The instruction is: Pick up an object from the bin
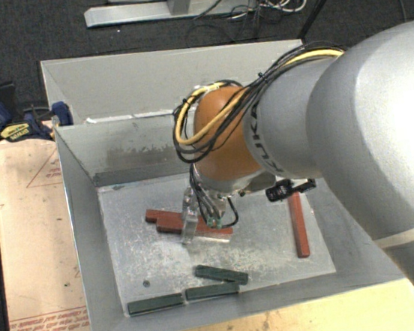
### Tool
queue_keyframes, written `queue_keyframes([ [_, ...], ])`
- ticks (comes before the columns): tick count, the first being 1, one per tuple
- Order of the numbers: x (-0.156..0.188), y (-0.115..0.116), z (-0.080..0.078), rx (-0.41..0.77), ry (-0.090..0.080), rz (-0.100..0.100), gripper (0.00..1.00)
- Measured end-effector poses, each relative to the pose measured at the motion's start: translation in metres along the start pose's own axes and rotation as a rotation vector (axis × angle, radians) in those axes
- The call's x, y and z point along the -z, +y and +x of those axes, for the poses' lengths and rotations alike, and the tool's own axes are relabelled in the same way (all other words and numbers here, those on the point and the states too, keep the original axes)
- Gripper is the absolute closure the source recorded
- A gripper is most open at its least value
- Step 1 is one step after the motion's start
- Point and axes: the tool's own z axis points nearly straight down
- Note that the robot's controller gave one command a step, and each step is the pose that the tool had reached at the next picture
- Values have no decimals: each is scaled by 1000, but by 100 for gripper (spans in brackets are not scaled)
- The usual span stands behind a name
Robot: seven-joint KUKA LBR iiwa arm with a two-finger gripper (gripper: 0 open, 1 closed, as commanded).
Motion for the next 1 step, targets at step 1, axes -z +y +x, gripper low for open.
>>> queue_keyframes([
  [1,3,0,1,0,3,1,100],
])
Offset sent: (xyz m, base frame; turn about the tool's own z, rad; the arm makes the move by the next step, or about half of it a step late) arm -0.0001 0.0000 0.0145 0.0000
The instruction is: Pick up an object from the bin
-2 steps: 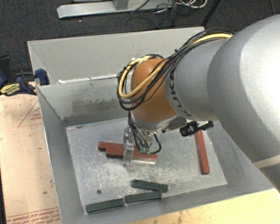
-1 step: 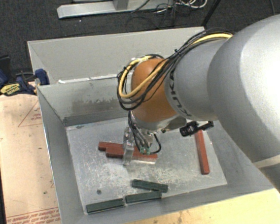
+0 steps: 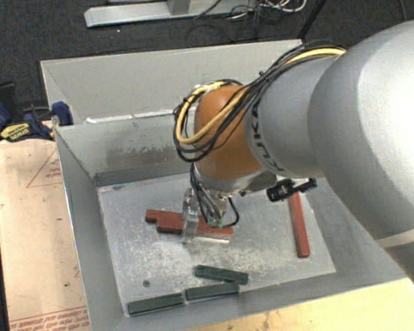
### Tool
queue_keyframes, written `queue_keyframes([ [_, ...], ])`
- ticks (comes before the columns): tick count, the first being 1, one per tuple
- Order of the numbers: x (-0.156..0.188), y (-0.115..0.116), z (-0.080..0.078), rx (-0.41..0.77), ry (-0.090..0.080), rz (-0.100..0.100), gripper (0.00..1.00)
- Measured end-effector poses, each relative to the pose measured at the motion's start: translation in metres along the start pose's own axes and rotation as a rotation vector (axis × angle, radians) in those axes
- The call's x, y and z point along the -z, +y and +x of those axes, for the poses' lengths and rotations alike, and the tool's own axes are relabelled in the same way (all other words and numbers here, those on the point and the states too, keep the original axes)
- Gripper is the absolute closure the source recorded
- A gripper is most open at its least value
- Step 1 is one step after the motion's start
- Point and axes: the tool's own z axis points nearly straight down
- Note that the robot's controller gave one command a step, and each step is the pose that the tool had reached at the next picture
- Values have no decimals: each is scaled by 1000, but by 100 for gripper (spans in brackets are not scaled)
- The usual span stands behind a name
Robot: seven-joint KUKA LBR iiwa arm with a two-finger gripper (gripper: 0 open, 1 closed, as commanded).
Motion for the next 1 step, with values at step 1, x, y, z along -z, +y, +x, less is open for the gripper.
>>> queue_keyframes([
  [1,18,-1,3,0,10,4,100],
])
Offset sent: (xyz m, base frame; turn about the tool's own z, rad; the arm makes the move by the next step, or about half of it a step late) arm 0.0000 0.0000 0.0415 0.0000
